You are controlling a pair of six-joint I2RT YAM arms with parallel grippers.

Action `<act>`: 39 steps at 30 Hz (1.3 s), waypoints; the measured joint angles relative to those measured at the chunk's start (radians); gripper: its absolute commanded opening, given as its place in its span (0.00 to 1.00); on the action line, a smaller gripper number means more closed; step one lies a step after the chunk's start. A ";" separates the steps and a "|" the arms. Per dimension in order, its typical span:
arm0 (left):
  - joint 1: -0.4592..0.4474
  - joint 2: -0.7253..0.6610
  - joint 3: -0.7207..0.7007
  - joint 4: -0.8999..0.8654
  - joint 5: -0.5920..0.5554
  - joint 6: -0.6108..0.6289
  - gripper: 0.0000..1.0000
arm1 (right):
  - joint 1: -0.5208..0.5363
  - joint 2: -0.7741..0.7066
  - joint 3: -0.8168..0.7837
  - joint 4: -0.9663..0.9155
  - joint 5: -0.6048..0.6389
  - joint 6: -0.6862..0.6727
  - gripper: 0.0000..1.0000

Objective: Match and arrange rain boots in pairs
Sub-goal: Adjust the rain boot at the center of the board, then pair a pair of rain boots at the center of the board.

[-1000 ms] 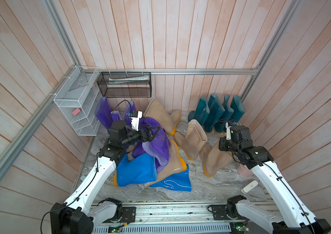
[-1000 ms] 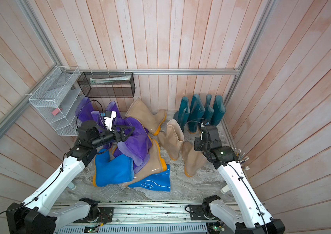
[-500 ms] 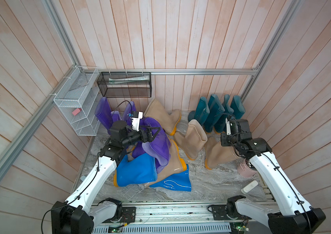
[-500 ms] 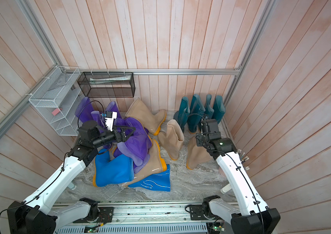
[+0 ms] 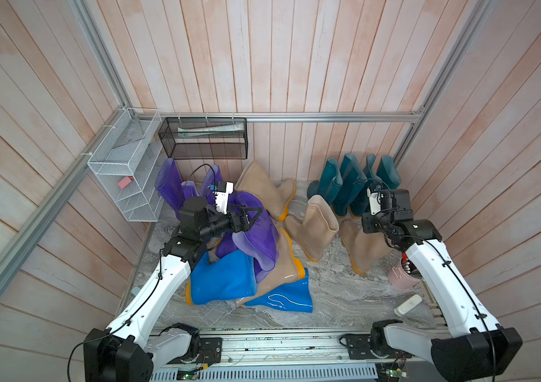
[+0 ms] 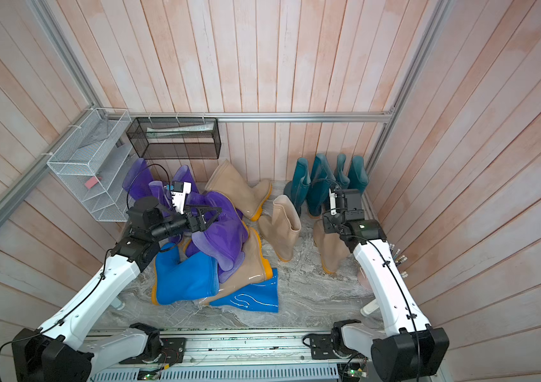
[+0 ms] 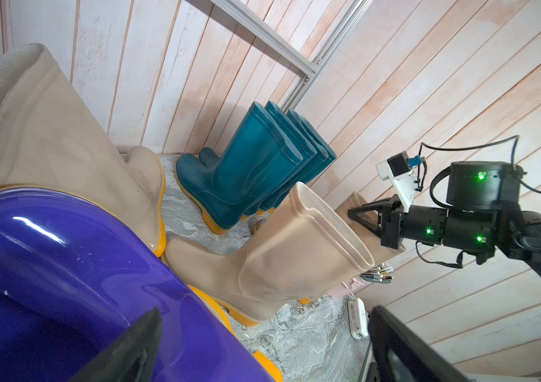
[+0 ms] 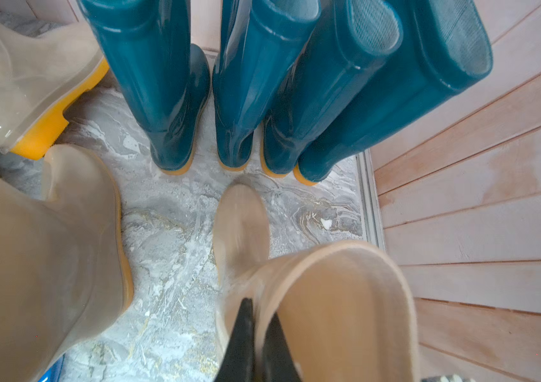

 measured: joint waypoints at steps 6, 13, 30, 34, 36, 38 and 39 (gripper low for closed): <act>0.000 -0.005 0.000 0.000 0.000 0.000 1.00 | 0.000 0.006 -0.003 0.022 -0.009 0.002 0.16; 0.000 -0.005 0.000 0.000 0.000 0.000 1.00 | 0.006 -0.001 0.058 0.006 -0.041 0.056 0.53; -0.009 -0.005 0.000 -0.001 0.015 0.003 1.00 | 0.356 0.154 0.154 0.121 -0.143 0.090 0.79; -0.015 -0.010 0.000 -0.002 0.014 0.009 1.00 | 0.356 0.180 0.082 0.126 -0.195 0.083 0.59; -0.015 -0.012 0.000 -0.002 0.015 0.009 1.00 | 0.356 0.175 0.069 0.131 -0.206 0.095 0.16; -0.015 -0.013 0.000 -0.002 0.015 0.009 1.00 | 0.356 0.167 0.058 0.137 -0.206 0.112 0.00; -0.015 -0.013 0.000 -0.002 0.015 0.009 1.00 | 0.356 0.159 0.051 0.136 -0.204 0.124 0.00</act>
